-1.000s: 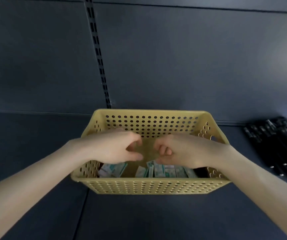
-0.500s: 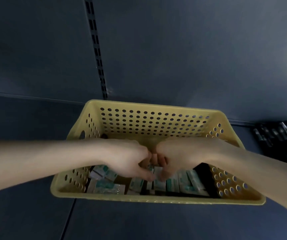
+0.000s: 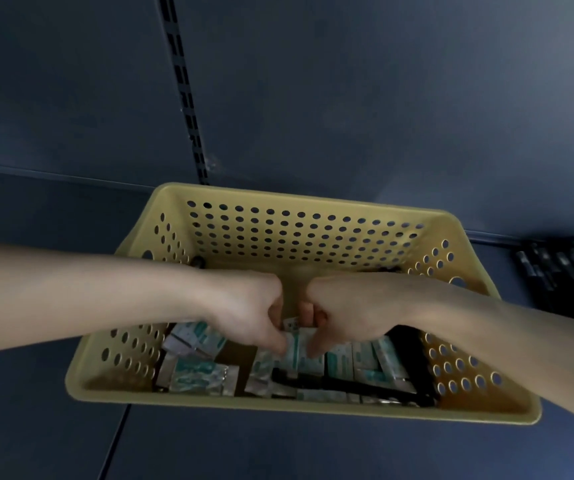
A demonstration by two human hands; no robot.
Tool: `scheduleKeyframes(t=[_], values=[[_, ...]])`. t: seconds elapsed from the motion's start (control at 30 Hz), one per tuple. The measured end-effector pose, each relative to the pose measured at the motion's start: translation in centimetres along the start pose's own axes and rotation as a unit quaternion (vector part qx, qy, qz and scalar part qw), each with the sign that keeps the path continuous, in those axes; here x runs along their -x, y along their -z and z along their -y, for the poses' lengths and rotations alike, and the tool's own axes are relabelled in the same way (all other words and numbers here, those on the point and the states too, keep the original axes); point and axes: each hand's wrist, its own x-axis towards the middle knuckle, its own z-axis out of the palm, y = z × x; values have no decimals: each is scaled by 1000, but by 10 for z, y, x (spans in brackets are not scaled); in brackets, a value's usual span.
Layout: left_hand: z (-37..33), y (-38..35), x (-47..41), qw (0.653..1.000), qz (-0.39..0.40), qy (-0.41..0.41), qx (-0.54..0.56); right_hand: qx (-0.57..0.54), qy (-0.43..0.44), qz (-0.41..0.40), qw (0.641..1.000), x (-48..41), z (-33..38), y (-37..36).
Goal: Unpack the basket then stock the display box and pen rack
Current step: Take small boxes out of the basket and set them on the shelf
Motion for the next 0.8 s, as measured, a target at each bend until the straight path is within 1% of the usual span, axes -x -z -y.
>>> scheduleKeyframes(t=[0.07, 0.13, 0.23, 0.3, 0.4, 0.5, 0.67, 0.8], values=[[1, -1, -2, 1000, 0, -10, 12, -8, -4, 4, 1000, 3, 1, 4], [1, -2, -3, 999, 4, -24, 31, -32, -12, -7, 999, 8, 0, 9], [2, 0, -2, 995, 30, -30, 89, -61, -22, -31, 997, 20, -6, 18], [2, 2, 0, 994, 34, -32, 96, -53, -26, -16, 998, 25, -9, 20], [1, 3, 1, 997, 26, -24, 69, -9, -39, 8, 999, 25, -7, 15], [-2, 6, 5, 997, 40, -19, 57, 36, -39, 21, 998, 21, -3, 10], [-2, 10, 9, 997, 65, -34, 13, 56, -36, 62, 996, 16, -2, 8], [1, 19, 15, 997, 69, -22, -18, 55, -34, 82, 995, 13, -3, 9]])
